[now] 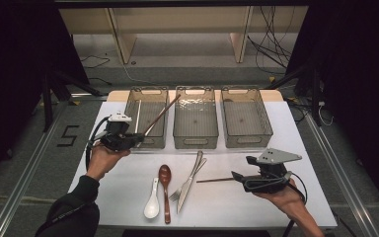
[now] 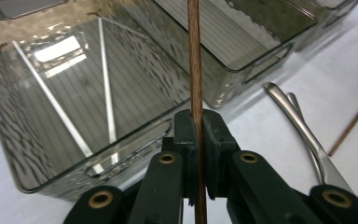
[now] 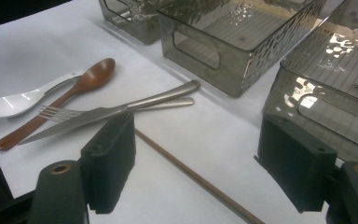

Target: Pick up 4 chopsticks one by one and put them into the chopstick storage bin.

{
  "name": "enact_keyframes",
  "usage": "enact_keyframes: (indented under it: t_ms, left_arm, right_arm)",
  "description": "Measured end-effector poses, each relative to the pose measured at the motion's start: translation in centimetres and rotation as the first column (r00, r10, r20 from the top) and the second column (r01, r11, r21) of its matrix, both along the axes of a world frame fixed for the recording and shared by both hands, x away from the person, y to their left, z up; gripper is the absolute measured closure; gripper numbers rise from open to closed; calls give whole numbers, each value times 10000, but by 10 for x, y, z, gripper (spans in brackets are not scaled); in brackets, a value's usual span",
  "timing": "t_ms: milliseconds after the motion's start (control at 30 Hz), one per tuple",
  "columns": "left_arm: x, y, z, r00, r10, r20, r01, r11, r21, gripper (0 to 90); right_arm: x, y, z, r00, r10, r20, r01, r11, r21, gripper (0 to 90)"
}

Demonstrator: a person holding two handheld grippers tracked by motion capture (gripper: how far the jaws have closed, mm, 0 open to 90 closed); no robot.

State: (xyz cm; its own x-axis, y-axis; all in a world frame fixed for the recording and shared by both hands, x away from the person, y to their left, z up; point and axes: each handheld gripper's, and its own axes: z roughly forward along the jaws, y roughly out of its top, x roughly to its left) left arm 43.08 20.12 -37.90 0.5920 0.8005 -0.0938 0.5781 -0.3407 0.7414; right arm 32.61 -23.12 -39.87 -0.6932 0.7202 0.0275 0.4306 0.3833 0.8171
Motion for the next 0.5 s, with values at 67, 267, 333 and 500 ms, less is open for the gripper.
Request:
enact_keyframes:
  t_ms: [67, 267, 333, 500]
  left_arm:
    - [4, 1, 3, 10000, 92, 7, -92, 10000, 37, 850]
    - [18, 6, 6, 9989, 468, -12, -468, 9989, -27, 851]
    - [24, 8, 6, 9980, 622, -64, -622, 9981, 5, 851]
    - [34, 12, 9, 9961, 869, -123, -869, 9962, -32, 851]
  right_arm:
    - [0, 0, 0, 10000, 10, 7, -10, 10000, -16, 285]
    - [1, 1, 0, 10000, 41, -5, -41, 10000, -78, 285]
    - [1, 1, -1, 10000, 38, -1, -38, 10000, -91, 285]
    - [1, 0, -1, 10000, 23, -13, -23, 10000, -88, 286]
